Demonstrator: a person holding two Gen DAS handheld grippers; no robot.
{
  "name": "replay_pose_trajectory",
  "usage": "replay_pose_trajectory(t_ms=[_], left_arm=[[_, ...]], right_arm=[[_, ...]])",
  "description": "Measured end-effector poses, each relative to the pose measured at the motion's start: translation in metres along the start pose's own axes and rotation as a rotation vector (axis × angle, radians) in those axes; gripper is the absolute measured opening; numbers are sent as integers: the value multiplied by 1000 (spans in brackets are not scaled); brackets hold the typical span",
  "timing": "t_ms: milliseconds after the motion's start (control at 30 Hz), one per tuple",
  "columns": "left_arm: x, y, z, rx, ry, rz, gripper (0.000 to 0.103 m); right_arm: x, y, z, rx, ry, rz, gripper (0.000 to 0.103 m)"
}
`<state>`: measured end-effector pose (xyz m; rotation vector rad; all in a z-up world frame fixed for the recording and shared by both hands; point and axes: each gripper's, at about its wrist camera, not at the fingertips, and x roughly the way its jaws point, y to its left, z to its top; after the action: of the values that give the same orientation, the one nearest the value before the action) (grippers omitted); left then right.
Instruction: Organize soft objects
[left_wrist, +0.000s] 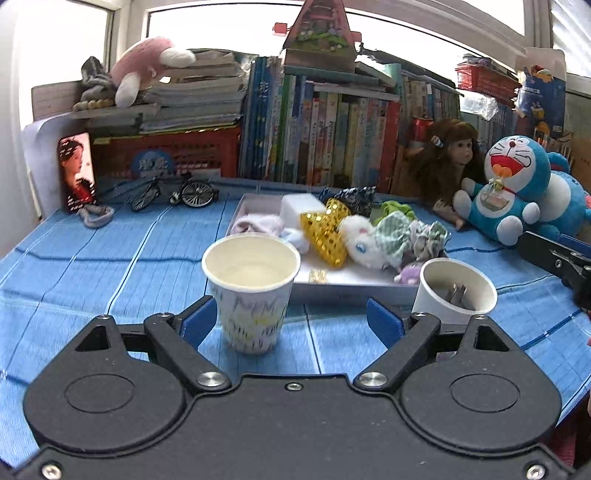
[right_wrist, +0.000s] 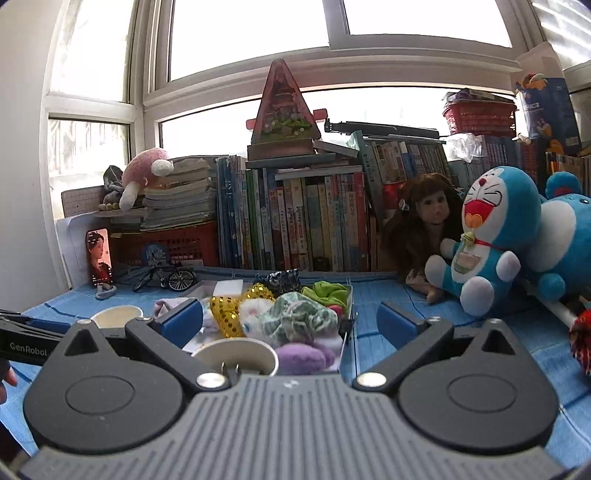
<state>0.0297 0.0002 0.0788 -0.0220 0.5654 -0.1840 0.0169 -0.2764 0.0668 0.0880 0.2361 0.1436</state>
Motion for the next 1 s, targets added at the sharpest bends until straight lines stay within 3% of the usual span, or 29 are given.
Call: replay_pose_trajectory(t_ms=[333, 500, 800, 1000], left_arm=[[-5, -4, -38, 34, -36, 98, 90], [0, -4, -55, 33, -24, 115, 91], [20, 4, -83, -64, 39, 117, 91], [26, -1, -93, -7, 17, 181, 95]], right_arm=[[-16, 3, -36, 19, -31, -30, 103], [-11, 7, -57, -10, 24, -47, 103], [4, 17, -90, -37, 124, -67, 103], [12, 28, -104, -101, 164, -80, 103]])
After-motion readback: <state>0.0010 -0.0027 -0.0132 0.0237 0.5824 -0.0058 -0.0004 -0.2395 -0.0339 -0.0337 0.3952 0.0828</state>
